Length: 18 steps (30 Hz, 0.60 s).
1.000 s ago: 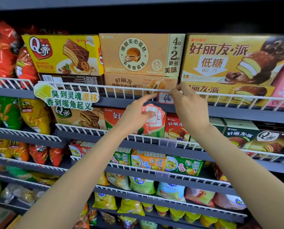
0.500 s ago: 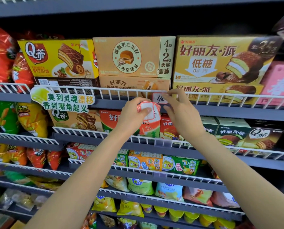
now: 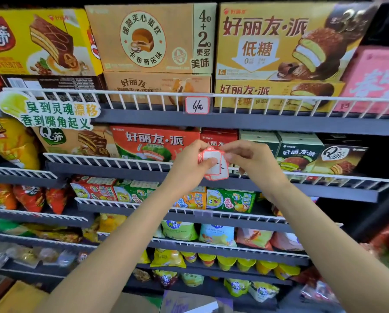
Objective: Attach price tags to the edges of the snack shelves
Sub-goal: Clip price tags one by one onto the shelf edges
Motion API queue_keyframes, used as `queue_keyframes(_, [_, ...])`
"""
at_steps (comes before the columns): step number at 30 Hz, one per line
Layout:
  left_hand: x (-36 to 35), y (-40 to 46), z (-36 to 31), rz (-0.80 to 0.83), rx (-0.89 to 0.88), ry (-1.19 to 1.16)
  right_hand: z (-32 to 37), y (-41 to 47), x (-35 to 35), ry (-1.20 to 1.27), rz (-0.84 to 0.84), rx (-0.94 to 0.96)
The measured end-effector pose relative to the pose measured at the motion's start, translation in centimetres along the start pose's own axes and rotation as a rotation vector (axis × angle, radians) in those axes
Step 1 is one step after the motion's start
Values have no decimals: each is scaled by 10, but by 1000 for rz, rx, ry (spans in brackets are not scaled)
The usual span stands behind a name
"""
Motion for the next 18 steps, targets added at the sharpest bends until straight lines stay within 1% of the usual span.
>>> queue_keyframes(9, [-4,-17,25,8,33,28,-22,0,-13,121,37,-183])
queue_keyframes(16, [7,-25,38,-14,58,54,-29,-1,-34,137,4,-172])
queue_keyframes(18, [11,-25,42,-34,65,82,-31,-1,-37,141,-27,-161])
Point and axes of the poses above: each hand's wrist, its own y-axis towards the middle knuckle, its own x-axis out of the back of the hand, z = x × y, the point moved 1 cm from there along y, towards the middle knuckle, and after that the axes turned 6 degrees about -y, right-handed, at the moved point
